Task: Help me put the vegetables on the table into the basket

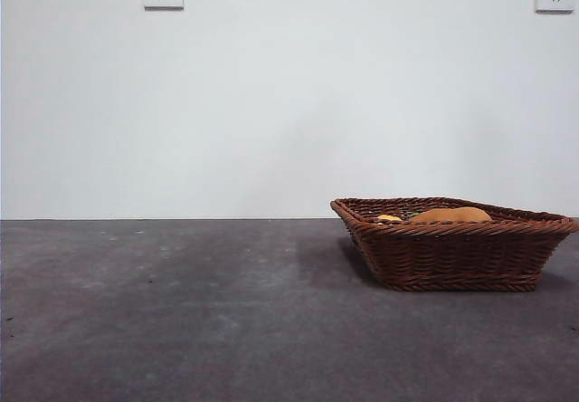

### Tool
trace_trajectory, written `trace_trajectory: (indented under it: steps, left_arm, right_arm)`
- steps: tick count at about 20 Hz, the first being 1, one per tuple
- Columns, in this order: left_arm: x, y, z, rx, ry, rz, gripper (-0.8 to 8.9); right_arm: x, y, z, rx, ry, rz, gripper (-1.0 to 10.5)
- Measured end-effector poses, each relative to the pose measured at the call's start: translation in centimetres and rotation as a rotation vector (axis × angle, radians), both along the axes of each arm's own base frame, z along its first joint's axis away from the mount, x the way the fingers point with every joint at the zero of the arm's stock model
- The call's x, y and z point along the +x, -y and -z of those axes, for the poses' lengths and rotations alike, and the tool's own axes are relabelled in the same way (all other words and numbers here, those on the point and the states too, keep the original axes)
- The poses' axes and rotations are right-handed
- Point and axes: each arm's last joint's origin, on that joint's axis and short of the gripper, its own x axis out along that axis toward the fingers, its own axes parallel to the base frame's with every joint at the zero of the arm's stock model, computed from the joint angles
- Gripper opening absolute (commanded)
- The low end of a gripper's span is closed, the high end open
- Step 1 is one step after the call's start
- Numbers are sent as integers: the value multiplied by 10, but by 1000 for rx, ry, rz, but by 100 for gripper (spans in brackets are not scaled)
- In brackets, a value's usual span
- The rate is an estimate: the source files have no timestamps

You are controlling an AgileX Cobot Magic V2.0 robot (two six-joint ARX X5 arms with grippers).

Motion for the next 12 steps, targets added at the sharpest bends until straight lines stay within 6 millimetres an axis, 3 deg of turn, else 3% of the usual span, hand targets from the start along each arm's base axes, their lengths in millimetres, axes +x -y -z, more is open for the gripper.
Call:
trace_trajectory:
  steps: [12]
  left_arm:
    - [0,0,0,-113,-20,-30,-3]
  right_arm:
    - [0,0,0,0,0,0,0]
